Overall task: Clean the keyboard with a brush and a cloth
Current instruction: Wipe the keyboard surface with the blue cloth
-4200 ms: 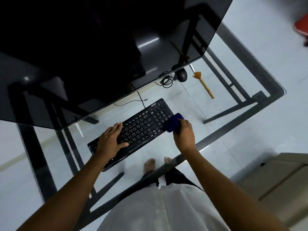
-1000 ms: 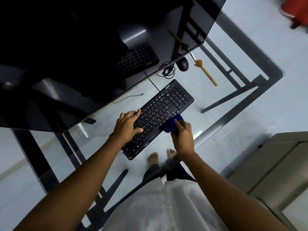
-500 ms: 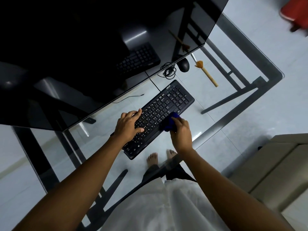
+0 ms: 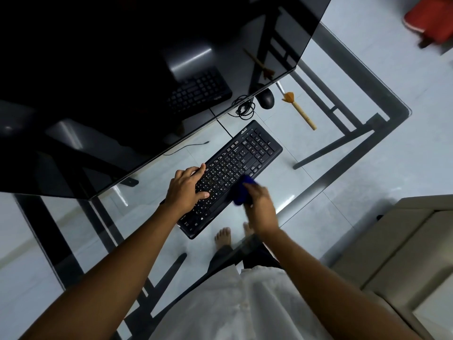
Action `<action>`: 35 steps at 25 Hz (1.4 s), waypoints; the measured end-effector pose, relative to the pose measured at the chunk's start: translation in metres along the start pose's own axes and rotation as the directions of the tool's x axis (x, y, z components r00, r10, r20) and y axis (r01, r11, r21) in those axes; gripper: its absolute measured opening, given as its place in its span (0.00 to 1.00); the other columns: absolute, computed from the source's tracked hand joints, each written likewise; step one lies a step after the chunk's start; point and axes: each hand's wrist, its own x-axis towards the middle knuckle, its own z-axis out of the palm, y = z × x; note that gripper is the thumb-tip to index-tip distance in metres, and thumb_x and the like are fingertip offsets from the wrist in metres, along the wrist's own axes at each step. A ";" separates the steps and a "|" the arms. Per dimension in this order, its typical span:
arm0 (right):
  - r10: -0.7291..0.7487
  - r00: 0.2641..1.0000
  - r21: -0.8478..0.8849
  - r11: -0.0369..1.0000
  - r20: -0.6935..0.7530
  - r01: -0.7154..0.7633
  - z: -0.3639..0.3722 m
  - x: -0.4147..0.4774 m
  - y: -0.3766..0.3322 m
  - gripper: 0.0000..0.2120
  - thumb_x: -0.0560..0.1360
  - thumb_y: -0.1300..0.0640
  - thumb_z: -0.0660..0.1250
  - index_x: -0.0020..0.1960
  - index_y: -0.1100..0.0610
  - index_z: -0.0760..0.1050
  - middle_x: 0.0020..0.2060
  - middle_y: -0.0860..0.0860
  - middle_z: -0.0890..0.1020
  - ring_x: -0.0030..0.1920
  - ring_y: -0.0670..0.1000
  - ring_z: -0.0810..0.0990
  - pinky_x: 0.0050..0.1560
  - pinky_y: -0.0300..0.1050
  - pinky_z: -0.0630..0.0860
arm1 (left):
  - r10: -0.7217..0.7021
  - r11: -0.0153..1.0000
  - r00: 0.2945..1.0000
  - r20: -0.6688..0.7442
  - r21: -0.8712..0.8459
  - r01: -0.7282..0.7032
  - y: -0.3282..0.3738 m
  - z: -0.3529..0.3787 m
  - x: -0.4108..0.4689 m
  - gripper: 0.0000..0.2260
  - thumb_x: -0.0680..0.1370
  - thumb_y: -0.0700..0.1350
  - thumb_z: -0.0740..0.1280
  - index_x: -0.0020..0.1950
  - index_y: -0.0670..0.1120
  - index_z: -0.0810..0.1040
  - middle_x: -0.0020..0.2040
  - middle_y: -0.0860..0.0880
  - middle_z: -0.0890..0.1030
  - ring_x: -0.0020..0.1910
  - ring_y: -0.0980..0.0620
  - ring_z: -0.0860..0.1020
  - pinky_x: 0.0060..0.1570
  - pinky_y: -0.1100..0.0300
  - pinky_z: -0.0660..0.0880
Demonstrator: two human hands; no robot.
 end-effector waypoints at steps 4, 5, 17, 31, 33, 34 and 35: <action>0.103 0.991 -0.055 0.993 -0.082 -0.108 -0.020 0.033 0.010 0.24 0.73 0.63 0.69 0.68 0.58 0.72 0.62 0.57 0.76 0.61 0.57 0.74 0.63 0.55 0.75 | -0.007 1.000 1.000 0.005 0.001 0.007 0.002 0.001 -0.001 0.38 0.73 0.55 0.71 0.77 0.54 0.56 0.71 0.50 0.68 0.65 0.46 0.66 0.57 0.53 0.68; 0.043 0.998 -0.064 0.997 -0.041 -0.045 -0.014 0.023 0.002 0.24 0.73 0.63 0.70 0.68 0.57 0.72 0.62 0.57 0.76 0.61 0.57 0.74 0.64 0.53 0.74 | -0.008 1.000 1.000 0.004 0.003 0.008 0.002 0.001 -0.001 0.38 0.73 0.55 0.71 0.77 0.54 0.56 0.71 0.51 0.68 0.65 0.46 0.66 0.57 0.53 0.68; 0.152 0.976 -0.022 0.987 -0.157 -0.157 -0.041 0.068 0.027 0.22 0.75 0.68 0.65 0.68 0.58 0.72 0.63 0.58 0.75 0.62 0.59 0.73 0.61 0.56 0.75 | -0.018 1.000 1.000 0.005 -0.006 0.018 0.002 0.000 -0.001 0.38 0.73 0.55 0.71 0.78 0.54 0.55 0.72 0.51 0.68 0.66 0.46 0.65 0.58 0.53 0.69; 0.085 0.993 -0.056 0.994 -0.085 -0.090 -0.064 0.089 0.041 0.25 0.72 0.70 0.65 0.68 0.56 0.72 0.60 0.58 0.77 0.59 0.59 0.76 0.59 0.53 0.77 | -0.054 0.998 0.998 0.019 -0.013 0.054 0.008 -0.002 -0.001 0.38 0.73 0.53 0.71 0.78 0.55 0.54 0.73 0.51 0.67 0.67 0.46 0.65 0.59 0.52 0.68; 0.072 0.993 -0.062 0.995 -0.094 -0.078 -0.071 0.103 0.045 0.26 0.71 0.71 0.65 0.67 0.56 0.72 0.59 0.57 0.78 0.59 0.59 0.76 0.57 0.52 0.77 | -0.064 0.998 0.998 0.016 -0.017 0.064 0.010 -0.002 0.000 0.38 0.73 0.53 0.72 0.78 0.55 0.54 0.73 0.51 0.67 0.67 0.46 0.65 0.59 0.52 0.68; 0.081 0.991 -0.042 0.995 -0.106 -0.086 -0.069 0.103 0.044 0.25 0.72 0.71 0.65 0.67 0.56 0.73 0.59 0.57 0.77 0.59 0.59 0.76 0.58 0.51 0.76 | -0.065 0.998 0.998 0.020 -0.014 0.065 0.010 -0.002 0.000 0.39 0.73 0.53 0.72 0.78 0.55 0.54 0.73 0.51 0.67 0.67 0.46 0.65 0.59 0.52 0.68; 0.101 0.987 -0.006 0.995 -0.123 -0.102 -0.068 0.101 0.044 0.25 0.72 0.71 0.64 0.67 0.56 0.73 0.60 0.57 0.77 0.60 0.58 0.75 0.60 0.50 0.75 | -0.069 0.998 0.997 0.023 -0.006 0.070 0.011 -0.002 0.000 0.39 0.73 0.53 0.72 0.78 0.55 0.54 0.73 0.51 0.67 0.67 0.46 0.65 0.59 0.51 0.68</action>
